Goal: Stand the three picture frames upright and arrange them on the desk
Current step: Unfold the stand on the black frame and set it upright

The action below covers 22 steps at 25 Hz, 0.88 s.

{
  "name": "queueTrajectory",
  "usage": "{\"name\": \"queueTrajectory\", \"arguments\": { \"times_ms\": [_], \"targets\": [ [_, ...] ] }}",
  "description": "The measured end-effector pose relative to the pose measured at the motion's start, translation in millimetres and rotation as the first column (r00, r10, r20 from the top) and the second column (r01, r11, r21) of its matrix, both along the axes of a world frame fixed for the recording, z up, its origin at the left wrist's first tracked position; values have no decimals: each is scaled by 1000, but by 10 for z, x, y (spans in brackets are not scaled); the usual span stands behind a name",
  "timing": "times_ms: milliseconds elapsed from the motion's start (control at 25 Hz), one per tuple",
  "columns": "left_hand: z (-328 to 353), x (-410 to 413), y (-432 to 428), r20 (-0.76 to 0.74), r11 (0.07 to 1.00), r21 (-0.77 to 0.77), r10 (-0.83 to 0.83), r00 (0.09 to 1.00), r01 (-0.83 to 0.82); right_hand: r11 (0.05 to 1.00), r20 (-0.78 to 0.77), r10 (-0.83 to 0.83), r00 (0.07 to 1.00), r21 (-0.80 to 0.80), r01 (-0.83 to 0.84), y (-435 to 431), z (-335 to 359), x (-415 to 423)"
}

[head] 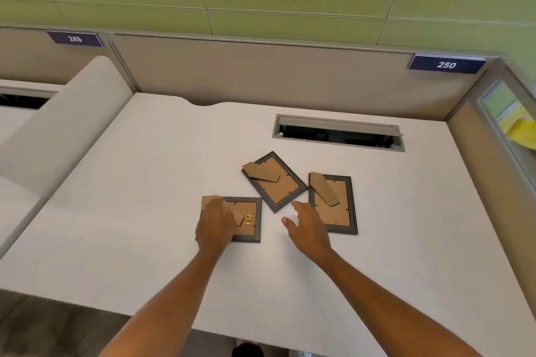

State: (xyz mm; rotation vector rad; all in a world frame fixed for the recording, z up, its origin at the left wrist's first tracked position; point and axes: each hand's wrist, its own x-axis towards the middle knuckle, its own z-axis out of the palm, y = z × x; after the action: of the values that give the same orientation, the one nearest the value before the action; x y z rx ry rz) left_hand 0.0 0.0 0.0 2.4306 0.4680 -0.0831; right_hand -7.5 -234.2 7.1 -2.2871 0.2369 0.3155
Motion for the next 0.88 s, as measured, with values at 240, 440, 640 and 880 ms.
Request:
{"name": "queueTrajectory", "arguments": {
  "times_ms": [240, 440, 640, 880],
  "targets": [
    [-90, 11, 432, -76, 997, -16, 77, 994, -78, 924, -379, -102, 920, 306, 228, 466, -192, 43],
    [-161, 91, 617, -51, 992, -48, 118, 992, -121, 898, -410, -198, 890, 289, 333, 773, -251, 116],
    [-216, 194, 713, -86, 972, -106, 201, 976, -210, 885, -436, -277, 856, 232, 404, 937, -305, 186],
    [-257, 180, 717, -84, 970, -105, 210, 974, -218, 796, -499, -352, 792, 286, 534, 909, -311, 206]
  ]
}}
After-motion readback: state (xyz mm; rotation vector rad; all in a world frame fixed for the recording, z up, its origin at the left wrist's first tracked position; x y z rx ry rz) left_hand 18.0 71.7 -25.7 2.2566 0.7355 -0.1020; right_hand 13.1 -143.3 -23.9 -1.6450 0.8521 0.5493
